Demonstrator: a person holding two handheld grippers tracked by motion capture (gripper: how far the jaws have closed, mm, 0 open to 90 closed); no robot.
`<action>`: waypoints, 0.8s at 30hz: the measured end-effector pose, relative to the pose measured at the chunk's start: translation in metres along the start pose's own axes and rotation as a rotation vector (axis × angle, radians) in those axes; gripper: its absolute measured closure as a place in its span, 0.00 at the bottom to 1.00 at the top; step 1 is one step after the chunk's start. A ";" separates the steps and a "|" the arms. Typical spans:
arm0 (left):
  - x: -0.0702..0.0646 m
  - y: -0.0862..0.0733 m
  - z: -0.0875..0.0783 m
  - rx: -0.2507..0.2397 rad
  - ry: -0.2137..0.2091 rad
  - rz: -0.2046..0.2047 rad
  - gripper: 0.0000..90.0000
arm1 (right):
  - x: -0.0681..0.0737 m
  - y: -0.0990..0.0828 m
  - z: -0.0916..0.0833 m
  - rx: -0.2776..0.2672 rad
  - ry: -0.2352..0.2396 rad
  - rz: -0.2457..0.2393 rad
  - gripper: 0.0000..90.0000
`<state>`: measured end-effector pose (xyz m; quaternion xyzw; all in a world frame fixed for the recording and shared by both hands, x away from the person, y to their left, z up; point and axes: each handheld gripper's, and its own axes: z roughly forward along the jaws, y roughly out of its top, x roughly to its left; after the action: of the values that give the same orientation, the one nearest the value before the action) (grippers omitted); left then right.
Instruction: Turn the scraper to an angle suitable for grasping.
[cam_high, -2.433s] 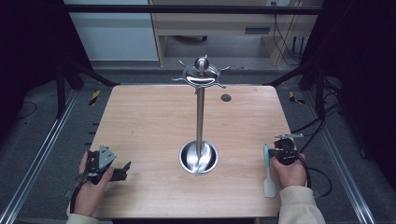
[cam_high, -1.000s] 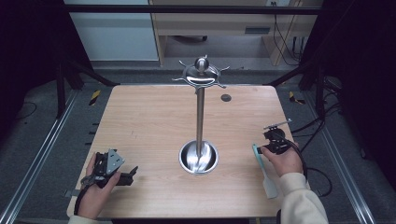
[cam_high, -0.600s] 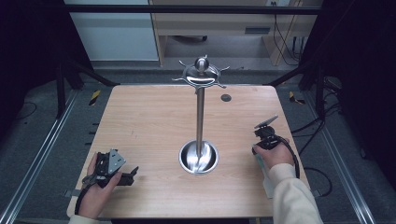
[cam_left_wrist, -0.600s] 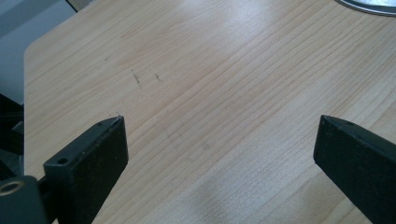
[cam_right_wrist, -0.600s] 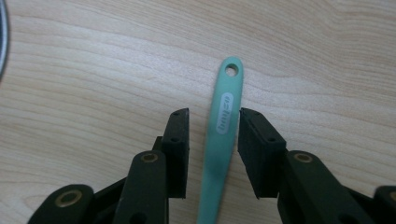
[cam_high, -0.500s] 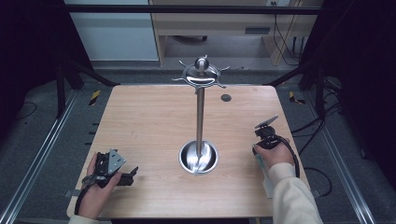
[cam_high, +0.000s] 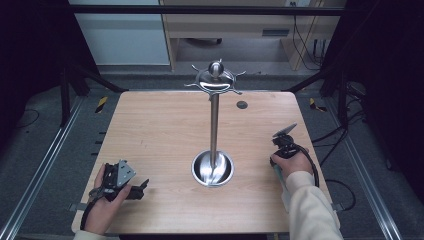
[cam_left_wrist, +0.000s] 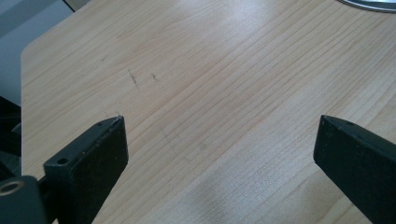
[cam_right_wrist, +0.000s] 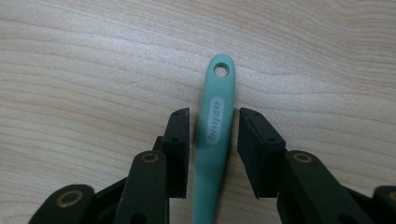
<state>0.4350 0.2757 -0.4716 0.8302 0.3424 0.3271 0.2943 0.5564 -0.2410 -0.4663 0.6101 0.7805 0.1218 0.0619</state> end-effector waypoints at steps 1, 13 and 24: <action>0.000 0.000 0.000 0.001 -0.001 0.002 0.03 | 0.000 0.000 0.001 0.006 -0.005 0.002 0.74; -0.001 0.001 0.000 0.006 -0.004 0.016 0.03 | 0.004 0.002 0.001 0.015 -0.044 0.012 0.80; -0.003 0.001 0.001 0.011 -0.009 0.022 0.03 | 0.006 -0.004 0.000 -0.030 -0.047 0.030 0.82</action>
<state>0.4348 0.2730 -0.4728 0.8371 0.3335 0.3245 0.2877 0.5516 -0.2365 -0.4672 0.6235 0.7675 0.1202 0.0876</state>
